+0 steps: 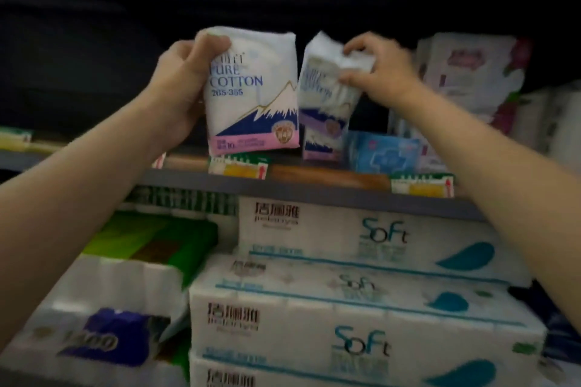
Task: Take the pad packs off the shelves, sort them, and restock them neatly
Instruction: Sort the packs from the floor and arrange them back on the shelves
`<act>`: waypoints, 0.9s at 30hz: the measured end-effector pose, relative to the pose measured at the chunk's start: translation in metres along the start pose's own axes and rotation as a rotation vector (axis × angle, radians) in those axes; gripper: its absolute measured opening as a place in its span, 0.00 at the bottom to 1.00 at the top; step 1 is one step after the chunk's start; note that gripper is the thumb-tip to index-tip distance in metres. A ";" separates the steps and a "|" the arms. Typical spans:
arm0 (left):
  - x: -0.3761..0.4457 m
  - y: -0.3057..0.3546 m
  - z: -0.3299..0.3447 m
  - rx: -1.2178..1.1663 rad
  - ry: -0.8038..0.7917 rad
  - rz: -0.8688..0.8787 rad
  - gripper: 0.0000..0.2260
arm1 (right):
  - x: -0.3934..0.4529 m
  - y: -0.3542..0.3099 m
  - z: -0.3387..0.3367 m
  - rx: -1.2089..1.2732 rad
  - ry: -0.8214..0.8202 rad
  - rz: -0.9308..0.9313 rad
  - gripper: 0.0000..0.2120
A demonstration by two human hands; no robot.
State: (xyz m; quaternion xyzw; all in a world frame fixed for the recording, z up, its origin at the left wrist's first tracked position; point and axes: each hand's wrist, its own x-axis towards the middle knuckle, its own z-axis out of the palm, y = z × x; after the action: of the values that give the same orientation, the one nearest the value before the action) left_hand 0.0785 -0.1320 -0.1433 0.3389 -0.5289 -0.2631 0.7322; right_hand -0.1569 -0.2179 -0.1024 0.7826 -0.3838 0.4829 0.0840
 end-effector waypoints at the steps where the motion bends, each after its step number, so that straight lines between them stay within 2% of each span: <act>1: 0.003 -0.001 0.003 0.028 0.041 -0.007 0.19 | 0.003 0.007 0.013 -0.065 -0.047 0.009 0.18; 4: 0.020 -0.011 0.018 0.126 0.073 -0.024 0.20 | 0.013 0.036 0.044 -0.199 -0.208 0.050 0.19; 6: 0.026 -0.019 0.027 0.170 0.077 -0.020 0.20 | 0.016 0.056 0.061 -0.425 -0.387 0.145 0.21; 8: 0.036 -0.030 0.035 0.197 0.075 -0.028 0.20 | 0.018 0.062 0.069 -0.534 -0.526 0.239 0.24; 12: 0.053 -0.055 0.049 0.271 0.046 -0.051 0.21 | 0.035 0.068 0.078 -0.682 -0.586 0.230 0.26; 14: 0.060 -0.066 0.055 0.285 0.007 -0.089 0.21 | 0.044 0.079 0.078 -0.525 -0.607 0.252 0.25; 17: 0.071 -0.077 0.065 0.299 -0.036 -0.126 0.21 | 0.044 0.080 0.060 0.017 -0.456 0.285 0.17; 19: 0.078 -0.085 0.072 0.330 -0.081 -0.117 0.21 | 0.036 0.075 0.045 0.396 -0.342 0.287 0.20; 20: 0.080 -0.091 0.076 0.355 -0.117 -0.113 0.20 | 0.029 0.072 0.038 0.520 -0.334 0.266 0.23; 21: 0.080 -0.098 0.080 0.395 -0.163 -0.104 0.19 | 0.024 0.069 0.034 0.522 -0.349 0.221 0.27; 22: 0.079 -0.104 0.084 0.475 -0.229 -0.070 0.18 | 0.020 0.067 0.032 0.382 -0.380 0.164 0.33; 24: 0.076 -0.111 0.089 0.694 -0.361 0.061 0.18 | 0.012 0.071 0.038 -0.049 -0.467 0.048 0.41; 25: 0.075 -0.110 0.089 0.782 -0.395 0.112 0.19 | 0.008 0.072 0.043 -0.197 -0.491 0.015 0.41; 27: 0.076 -0.105 0.087 0.873 -0.415 0.143 0.23 | 0.002 0.068 0.051 -0.305 -0.513 0.001 0.40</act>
State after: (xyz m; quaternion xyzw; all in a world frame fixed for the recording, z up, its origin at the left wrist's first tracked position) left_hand 0.0160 -0.2738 -0.1611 0.5177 -0.7465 -0.0276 0.4171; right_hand -0.1677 -0.2917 -0.1436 0.8573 -0.4609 0.2060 0.1006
